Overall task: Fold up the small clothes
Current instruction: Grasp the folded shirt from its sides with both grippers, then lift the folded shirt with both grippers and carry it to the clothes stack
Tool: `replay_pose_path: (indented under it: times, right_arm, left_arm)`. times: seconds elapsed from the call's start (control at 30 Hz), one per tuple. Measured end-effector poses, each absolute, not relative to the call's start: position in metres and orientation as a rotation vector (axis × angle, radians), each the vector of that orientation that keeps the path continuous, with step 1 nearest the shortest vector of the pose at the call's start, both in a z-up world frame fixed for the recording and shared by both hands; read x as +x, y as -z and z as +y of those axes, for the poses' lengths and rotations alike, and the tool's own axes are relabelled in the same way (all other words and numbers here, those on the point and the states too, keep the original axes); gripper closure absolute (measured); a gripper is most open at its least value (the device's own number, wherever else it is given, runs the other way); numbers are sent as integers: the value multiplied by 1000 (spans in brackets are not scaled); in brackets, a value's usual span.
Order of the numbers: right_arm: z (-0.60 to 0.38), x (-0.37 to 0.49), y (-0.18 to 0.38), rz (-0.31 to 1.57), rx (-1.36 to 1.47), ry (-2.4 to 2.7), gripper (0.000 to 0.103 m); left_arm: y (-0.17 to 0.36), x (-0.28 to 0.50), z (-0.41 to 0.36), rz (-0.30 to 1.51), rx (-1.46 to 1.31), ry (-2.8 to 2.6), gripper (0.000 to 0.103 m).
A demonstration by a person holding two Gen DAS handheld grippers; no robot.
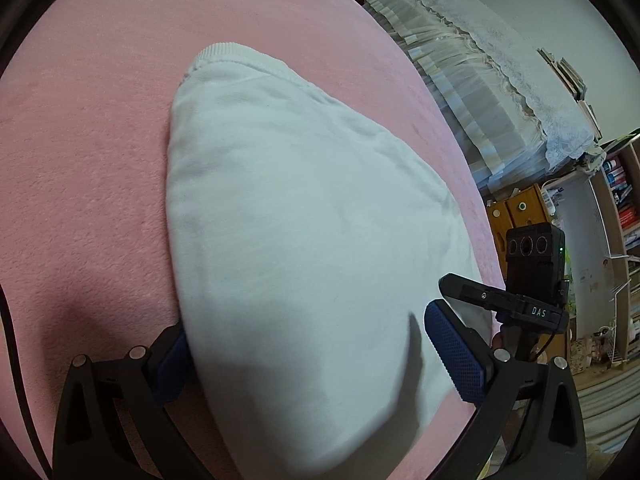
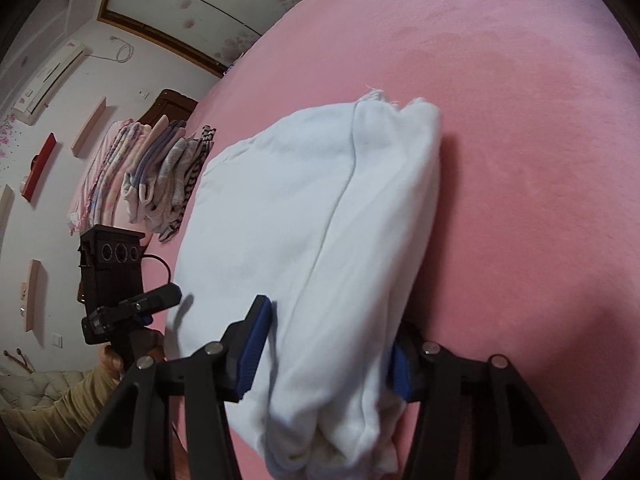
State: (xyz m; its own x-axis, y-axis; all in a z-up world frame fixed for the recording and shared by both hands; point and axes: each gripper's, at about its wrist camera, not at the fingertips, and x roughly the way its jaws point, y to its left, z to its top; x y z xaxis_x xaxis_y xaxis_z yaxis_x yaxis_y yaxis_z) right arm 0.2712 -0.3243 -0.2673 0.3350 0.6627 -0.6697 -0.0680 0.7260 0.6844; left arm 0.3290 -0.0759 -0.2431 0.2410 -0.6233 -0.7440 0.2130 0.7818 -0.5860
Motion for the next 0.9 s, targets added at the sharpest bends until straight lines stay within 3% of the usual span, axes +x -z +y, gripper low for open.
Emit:
replay_pose_path:
  times: [0.2, 0.47, 0.53, 0.6, 0.73, 0.8, 0.9]
  right_arm:
    - [-315, 278, 268, 1131, 614, -551, 51]
    - [-313, 275, 267, 1113, 603, -543, 76]
    - [-312, 271, 263, 1107, 588, -533, 78]
    - [-309, 269, 259, 1101, 570, -517, 80]
    - [-301, 265, 249, 1087, 526, -489, 82]
    - [-296, 263, 243, 1080, 500, -473, 83]
    - [-291, 260, 232, 1065, 476, -455, 84]
  left_arm:
    - [247, 335, -66, 1223, -516, 613, 0]
    - [245, 334, -76, 1247, -489, 607, 1]
    - [243, 334, -77, 1248, -464, 571, 8]
    - [240, 332, -86, 1249, -393, 530, 25]
    - [223, 323, -95, 1207, -299, 529, 47]
    - [213, 320, -100, 1181, -255, 527, 63]
    - [198, 315, -106, 1148, -225, 524, 73]
